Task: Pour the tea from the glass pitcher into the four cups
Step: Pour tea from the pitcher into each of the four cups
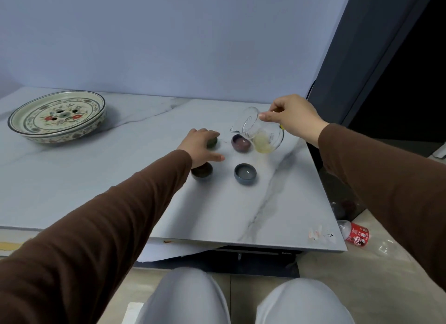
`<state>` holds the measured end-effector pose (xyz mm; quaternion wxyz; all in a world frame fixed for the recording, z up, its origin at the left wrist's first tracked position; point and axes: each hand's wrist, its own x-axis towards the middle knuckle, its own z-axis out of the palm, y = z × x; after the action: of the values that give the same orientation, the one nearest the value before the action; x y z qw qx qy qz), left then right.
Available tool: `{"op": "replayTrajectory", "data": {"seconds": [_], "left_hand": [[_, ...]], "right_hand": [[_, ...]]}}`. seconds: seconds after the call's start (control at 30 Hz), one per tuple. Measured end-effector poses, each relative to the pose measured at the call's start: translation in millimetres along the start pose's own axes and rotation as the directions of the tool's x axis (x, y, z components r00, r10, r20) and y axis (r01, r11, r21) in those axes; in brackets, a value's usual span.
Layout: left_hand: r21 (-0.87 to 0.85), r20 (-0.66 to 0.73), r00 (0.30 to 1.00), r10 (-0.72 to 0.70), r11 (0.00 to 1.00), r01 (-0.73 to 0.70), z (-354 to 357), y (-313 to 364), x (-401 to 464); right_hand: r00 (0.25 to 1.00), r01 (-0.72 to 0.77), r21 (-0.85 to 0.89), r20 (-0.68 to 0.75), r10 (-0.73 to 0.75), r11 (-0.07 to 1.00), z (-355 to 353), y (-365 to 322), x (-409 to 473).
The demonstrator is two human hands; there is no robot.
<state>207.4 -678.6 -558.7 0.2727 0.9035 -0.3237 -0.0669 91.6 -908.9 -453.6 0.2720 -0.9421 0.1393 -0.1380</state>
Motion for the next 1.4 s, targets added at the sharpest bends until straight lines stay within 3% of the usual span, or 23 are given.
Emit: {"op": "replayTrajectory", "data": {"seconds": [0.23,0.67,0.93,1.4], "left_hand": [[0.073,0.056,0.998,0.027,0.997,-0.031,22.8,30.2,59.1],[0.248,0.123,0.992,0.007,0.968,-0.038,49.6,26.9,100.9],[0.142,0.1,0.995,0.019,0.989,-0.034,50.7,25.0,101.4],[0.14,0.092,0.995,-0.03,0.99,0.017,49.8,23.8,100.4]], "right_hand": [[0.999,0.026,-0.097,-0.041,-0.03,0.995,-13.8,33.9,27.4],[0.992,0.121,-0.325,0.059,-0.108,0.938,5.0,50.4,63.3],[0.981,0.193,-0.428,0.101,-0.166,0.883,11.0,37.5,72.0],[0.961,0.276,-0.562,0.154,-0.229,0.78,8.2,11.9,73.7]]}}
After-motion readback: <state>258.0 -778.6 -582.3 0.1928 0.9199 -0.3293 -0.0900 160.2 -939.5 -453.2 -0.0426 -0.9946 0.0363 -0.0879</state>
